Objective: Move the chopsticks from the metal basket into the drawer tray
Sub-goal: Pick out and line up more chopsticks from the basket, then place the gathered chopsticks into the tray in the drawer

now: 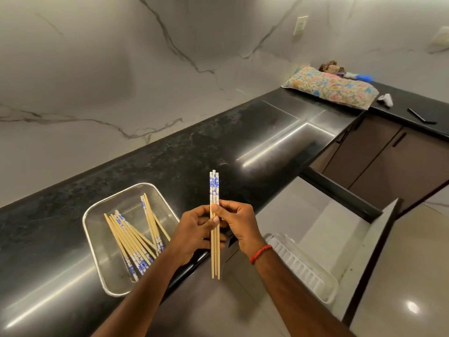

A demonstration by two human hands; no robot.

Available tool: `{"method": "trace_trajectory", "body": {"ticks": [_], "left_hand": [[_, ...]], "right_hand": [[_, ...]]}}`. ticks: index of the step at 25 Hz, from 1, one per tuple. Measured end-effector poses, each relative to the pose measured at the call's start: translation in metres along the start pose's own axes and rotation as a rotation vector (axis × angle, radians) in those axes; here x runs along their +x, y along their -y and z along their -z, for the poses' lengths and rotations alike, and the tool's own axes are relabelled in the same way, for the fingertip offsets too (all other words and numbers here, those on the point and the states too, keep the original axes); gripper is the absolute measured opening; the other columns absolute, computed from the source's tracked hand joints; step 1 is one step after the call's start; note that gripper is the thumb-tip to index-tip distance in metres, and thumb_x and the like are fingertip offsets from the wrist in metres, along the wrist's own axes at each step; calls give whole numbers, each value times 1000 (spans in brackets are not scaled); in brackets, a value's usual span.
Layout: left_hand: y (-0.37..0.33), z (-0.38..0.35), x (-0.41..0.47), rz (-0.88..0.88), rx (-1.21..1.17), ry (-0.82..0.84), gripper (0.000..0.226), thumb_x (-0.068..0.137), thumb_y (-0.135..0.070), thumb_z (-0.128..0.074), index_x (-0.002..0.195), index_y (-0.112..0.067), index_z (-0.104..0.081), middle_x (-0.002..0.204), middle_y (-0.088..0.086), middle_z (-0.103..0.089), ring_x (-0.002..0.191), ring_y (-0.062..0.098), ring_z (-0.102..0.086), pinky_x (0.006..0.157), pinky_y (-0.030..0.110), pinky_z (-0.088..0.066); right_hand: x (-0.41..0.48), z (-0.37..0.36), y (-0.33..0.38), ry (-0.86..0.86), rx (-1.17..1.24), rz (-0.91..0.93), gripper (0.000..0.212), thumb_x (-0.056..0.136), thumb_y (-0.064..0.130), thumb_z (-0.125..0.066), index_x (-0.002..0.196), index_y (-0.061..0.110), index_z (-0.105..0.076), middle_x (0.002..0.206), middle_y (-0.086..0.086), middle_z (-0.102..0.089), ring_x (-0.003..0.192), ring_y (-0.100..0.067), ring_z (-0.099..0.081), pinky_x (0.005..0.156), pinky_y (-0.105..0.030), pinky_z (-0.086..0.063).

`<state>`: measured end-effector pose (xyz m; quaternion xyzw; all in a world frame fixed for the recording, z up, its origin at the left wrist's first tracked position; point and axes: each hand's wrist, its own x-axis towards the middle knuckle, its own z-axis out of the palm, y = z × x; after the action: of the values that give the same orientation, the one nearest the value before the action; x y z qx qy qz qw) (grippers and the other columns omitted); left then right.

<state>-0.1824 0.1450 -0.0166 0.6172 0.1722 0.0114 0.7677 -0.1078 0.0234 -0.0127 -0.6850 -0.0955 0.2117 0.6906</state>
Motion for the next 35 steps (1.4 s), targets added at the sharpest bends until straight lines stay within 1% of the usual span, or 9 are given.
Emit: {"method": "trace_trajectory", "body": {"ticks": [6, 12, 14, 17, 23, 27, 29, 32, 35], "left_hand": [[17, -48, 10, 40, 32, 27, 24, 96, -13, -64, 120, -15, -65, 97, 20, -77, 84, 40, -77, 66, 46, -64], [48, -98, 15, 79, 79, 34, 21, 96, -14, -66, 117, -15, -68, 94, 21, -78, 81, 40, -77, 66, 47, -64], [62, -116, 17, 134, 81, 6, 17, 94, -15, -68, 109, -10, -71, 93, 19, -79, 82, 38, -77, 69, 50, -65], [85, -140, 17, 241, 78, 29, 15, 91, -11, -71, 104, -4, -70, 93, 16, -80, 83, 35, -78, 69, 44, -65], [126, -173, 24, 237, 89, -19, 7, 91, -13, -72, 98, -12, -74, 92, 12, -80, 83, 32, -79, 67, 38, -65], [150, -200, 26, 287, 45, -85, 9, 86, -16, -79, 93, -12, -77, 87, 11, -80, 78, 25, -79, 60, 28, -61], [157, -210, 29, 340, 50, -116, 15, 82, -21, -83, 94, -16, -76, 88, 6, -81, 79, 21, -79, 62, 26, -61], [164, -216, 32, 460, 151, -126, 24, 80, -38, -84, 98, -25, -74, 96, -3, -80, 90, 17, -77, 69, 29, -60], [168, -213, 35, 514, 172, -132, 18, 88, -38, -76, 100, -26, -71, 106, -1, -77, 97, 18, -74, 80, 35, -59]], "right_hand": [[-2, 52, -10, -45, -16, -33, 20, 90, 25, -73, 108, 18, -75, 88, -1, -77, 75, -13, -74, 71, -30, -63], [-13, 104, -24, -13, -70, -106, 27, 90, 27, -72, 112, 12, -74, 96, -6, -77, 88, -21, -75, 78, -35, -63], [-13, 124, -25, -30, -107, -120, 24, 90, 26, -72, 107, 8, -75, 89, -6, -77, 82, -18, -75, 76, -32, -62], [-10, 154, -28, -46, -153, -115, 20, 91, 22, -72, 99, 5, -77, 81, -7, -77, 70, -16, -74, 74, -28, -61], [-10, 200, -56, 56, -176, -200, 20, 88, 15, -74, 104, 3, -76, 88, -15, -78, 80, -27, -76, 82, -38, -62], [-2, 229, -76, 90, -256, -209, 8, 85, 8, -77, 92, 11, -79, 82, -13, -78, 79, -30, -76, 83, -46, -62], [9, 244, -84, 70, -323, -231, 10, 81, 7, -79, 86, 15, -79, 80, -13, -78, 78, -30, -76, 82, -50, -61], [31, 268, -99, 88, -597, -231, 12, 78, 14, -82, 90, 9, -80, 80, -14, -77, 80, -31, -75, 82, -51, -60], [45, 278, -117, 134, -808, -249, 13, 78, 19, -83, 79, 8, -77, 76, -11, -75, 78, -32, -72, 80, -45, -58]]}}
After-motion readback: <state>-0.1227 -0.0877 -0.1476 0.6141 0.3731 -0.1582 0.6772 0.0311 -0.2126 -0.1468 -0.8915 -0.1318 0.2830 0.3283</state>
